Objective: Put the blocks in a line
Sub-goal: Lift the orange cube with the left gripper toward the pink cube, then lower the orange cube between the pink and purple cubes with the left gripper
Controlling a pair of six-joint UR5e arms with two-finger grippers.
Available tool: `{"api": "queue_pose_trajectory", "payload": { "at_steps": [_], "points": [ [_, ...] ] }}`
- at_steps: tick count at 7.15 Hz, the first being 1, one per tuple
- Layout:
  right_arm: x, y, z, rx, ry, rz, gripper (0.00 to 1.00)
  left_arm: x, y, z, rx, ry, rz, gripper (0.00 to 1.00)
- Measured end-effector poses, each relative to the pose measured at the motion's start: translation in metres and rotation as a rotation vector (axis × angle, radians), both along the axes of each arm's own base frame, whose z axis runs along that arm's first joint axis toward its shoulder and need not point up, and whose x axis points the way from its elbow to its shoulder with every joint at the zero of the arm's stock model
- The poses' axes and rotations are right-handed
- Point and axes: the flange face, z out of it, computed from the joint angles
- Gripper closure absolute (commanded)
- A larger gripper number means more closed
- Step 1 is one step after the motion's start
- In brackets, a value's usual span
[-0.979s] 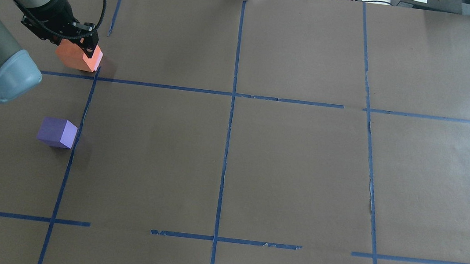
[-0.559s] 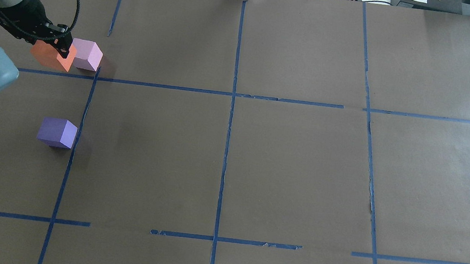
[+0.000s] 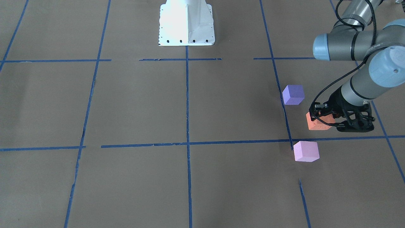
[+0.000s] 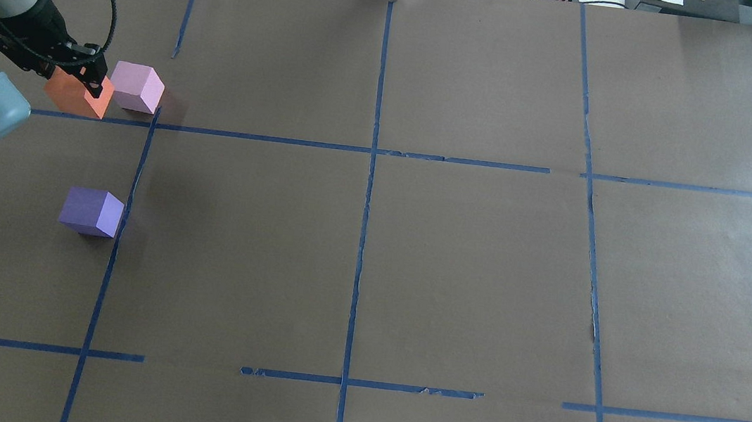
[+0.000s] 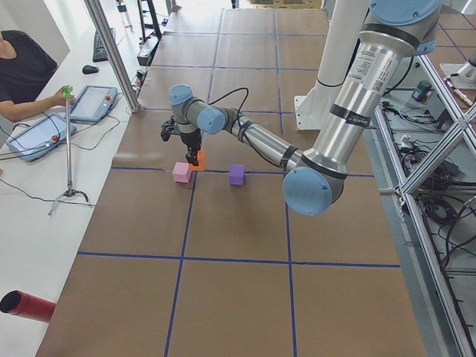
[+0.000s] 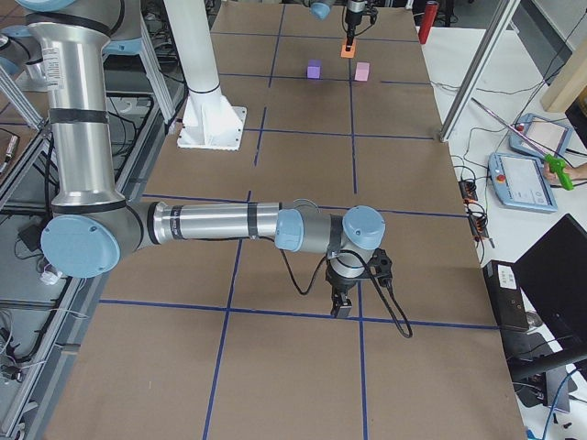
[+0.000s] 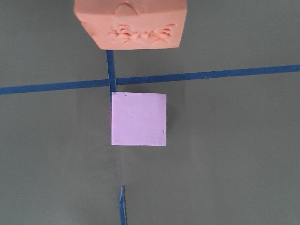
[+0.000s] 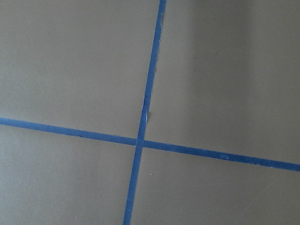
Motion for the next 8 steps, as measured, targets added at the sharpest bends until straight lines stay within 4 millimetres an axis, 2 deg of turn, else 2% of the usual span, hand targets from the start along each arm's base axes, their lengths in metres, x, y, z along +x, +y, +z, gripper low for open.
{"api": "queue_pose_trajectory", "payload": {
  "at_steps": [3,8],
  "points": [
    [0.0,0.0,0.0,0.0,0.0,0.0,0.0,0.009,-0.009,0.025,-0.013,0.001,0.006,0.97],
    [0.0,0.0,0.0,0.0,0.0,0.0,0.0,0.026,-0.001,0.035,-0.043,0.024,0.045,0.97]
  ]
}}
